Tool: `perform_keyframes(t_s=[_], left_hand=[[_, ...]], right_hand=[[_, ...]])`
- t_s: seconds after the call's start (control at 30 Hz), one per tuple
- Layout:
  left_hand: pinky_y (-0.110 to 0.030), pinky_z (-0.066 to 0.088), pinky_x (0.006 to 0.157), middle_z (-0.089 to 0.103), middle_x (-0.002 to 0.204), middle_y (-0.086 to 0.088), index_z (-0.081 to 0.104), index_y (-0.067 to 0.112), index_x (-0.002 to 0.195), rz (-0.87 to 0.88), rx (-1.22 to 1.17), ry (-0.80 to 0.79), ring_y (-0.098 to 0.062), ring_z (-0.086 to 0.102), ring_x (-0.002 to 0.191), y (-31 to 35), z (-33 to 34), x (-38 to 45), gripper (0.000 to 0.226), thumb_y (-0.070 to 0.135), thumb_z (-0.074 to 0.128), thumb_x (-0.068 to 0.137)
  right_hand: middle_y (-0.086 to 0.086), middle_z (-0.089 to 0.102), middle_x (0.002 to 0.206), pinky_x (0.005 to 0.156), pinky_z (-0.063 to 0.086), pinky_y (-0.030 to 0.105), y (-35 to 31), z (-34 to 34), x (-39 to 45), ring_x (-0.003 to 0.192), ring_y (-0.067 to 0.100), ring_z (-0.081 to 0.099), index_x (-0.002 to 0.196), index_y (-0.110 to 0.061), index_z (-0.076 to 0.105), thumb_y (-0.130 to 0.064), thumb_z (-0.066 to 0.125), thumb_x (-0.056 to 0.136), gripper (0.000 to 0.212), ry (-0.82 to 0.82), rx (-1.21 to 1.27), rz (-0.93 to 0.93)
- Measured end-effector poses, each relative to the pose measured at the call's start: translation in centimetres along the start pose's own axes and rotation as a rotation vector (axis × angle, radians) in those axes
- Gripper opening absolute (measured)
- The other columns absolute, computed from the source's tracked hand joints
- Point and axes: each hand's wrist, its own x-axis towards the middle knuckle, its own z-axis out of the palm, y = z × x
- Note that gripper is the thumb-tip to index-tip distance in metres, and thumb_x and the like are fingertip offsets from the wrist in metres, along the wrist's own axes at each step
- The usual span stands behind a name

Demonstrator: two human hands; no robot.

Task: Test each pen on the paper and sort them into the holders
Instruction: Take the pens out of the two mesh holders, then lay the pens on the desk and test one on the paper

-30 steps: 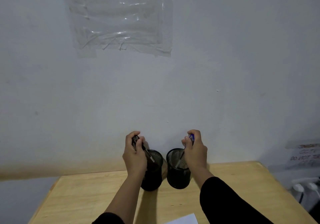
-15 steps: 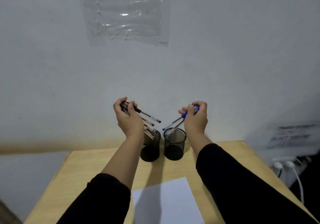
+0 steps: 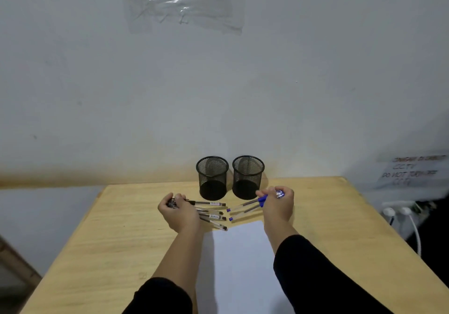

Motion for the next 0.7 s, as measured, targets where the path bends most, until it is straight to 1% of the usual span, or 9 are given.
perform_keyframes(t_s=[0.13,0.2,0.33,0.4,0.47,0.53,0.6,0.63,0.7], left_hand=[[-0.032,0.041,0.089,0.062,0.115,-0.01,0.054,0.012,0.112,-0.011,0.177,0.033,-0.028,0.057,0.108,-1.6,-0.8,1.3,0.024,0.02,0.054,0.09],[-0.035,0.041,0.092,0.061,0.115,-0.01,0.055,0.011,0.111,0.046,0.297,0.01,-0.029,0.056,0.107,-1.9,-1.0,1.9,0.026,0.024,0.058,0.088],[-0.039,0.04,0.093,0.055,0.117,-0.019,0.059,0.008,0.106,0.209,0.511,-0.067,-0.033,0.053,0.106,-2.2,-1.2,2.9,0.027,0.026,0.06,0.086],[-0.035,0.038,0.093,0.051,0.121,-0.019,0.059,0.006,0.105,0.264,0.576,-0.107,-0.033,0.051,0.109,-2.2,-1.3,3.0,0.027,0.025,0.059,0.086],[-0.03,0.036,0.092,0.047,0.124,-0.016,0.06,0.007,0.104,0.316,0.613,-0.159,-0.029,0.048,0.114,-2.3,-1.8,3.2,0.027,0.027,0.06,0.086],[-0.029,0.035,0.093,0.048,0.126,-0.013,0.061,0.008,0.103,0.381,0.674,-0.204,-0.026,0.045,0.118,-2.5,-2.3,3.7,0.028,0.029,0.06,0.085],[-0.034,0.036,0.101,0.05,0.125,-0.013,0.063,0.008,0.1,0.444,0.736,-0.226,-0.026,0.043,0.121,-2.6,-2.9,4.3,0.026,0.03,0.06,0.085],[-0.035,0.036,0.102,0.051,0.125,-0.012,0.064,0.009,0.099,0.471,0.754,-0.235,-0.026,0.044,0.121,-2.5,-3.3,4.5,0.023,0.028,0.06,0.086],[-0.027,0.035,0.096,0.055,0.12,-0.01,0.067,0.01,0.095,0.553,0.777,-0.285,-0.024,0.047,0.118,-2.2,-4.1,4.8,0.018,0.023,0.058,0.087]], right_hand=[[0.007,0.063,0.098,0.065,0.048,0.023,2.3,0.2,1.2,0.088,0.023,0.067,0.1,-0.02,0.047,-0.015,0.053,0.094,0.01,0.039,-0.096,0.074],[0.006,0.061,0.103,0.069,0.047,0.027,3.0,0.4,1.9,0.091,0.022,0.061,0.099,-0.021,0.048,-0.02,0.057,0.092,0.011,0.059,-0.256,0.06],[0.007,0.063,0.105,0.079,0.051,0.034,4.0,0.3,2.9,0.092,0.022,0.059,0.101,-0.016,0.056,-0.026,0.059,0.09,0.015,0.054,-0.493,-0.061],[0.009,0.063,0.107,0.082,0.05,0.035,4.2,0.1,3.1,0.091,0.021,0.057,0.101,-0.012,0.06,-0.025,0.058,0.09,0.017,0.036,-0.584,-0.149],[0.009,0.061,0.11,0.082,0.047,0.032,4.2,0.0,3.0,0.091,0.019,0.053,0.106,-0.009,0.061,-0.025,0.058,0.09,0.022,-0.016,-0.684,-0.238],[0.01,0.061,0.115,0.087,0.048,0.034,4.4,-0.1,2.9,0.1,0.021,0.055,0.113,-0.009,0.061,-0.026,0.059,0.089,0.03,-0.073,-0.786,-0.345],[0.009,0.062,0.116,0.093,0.047,0.037,4.7,-0.3,2.6,0.11,0.024,0.054,0.115,-0.009,0.062,-0.028,0.06,0.087,0.033,-0.109,-0.911,-0.515],[0.008,0.063,0.115,0.094,0.045,0.038,4.8,-0.2,2.2,0.112,0.023,0.053,0.113,-0.011,0.062,-0.028,0.06,0.087,0.032,-0.116,-0.956,-0.608],[0.003,0.063,0.11,0.094,0.043,0.038,4.7,0.0,1.1,0.11,0.021,0.051,0.108,-0.015,0.064,-0.028,0.061,0.084,0.027,-0.171,-0.977,-0.768]])
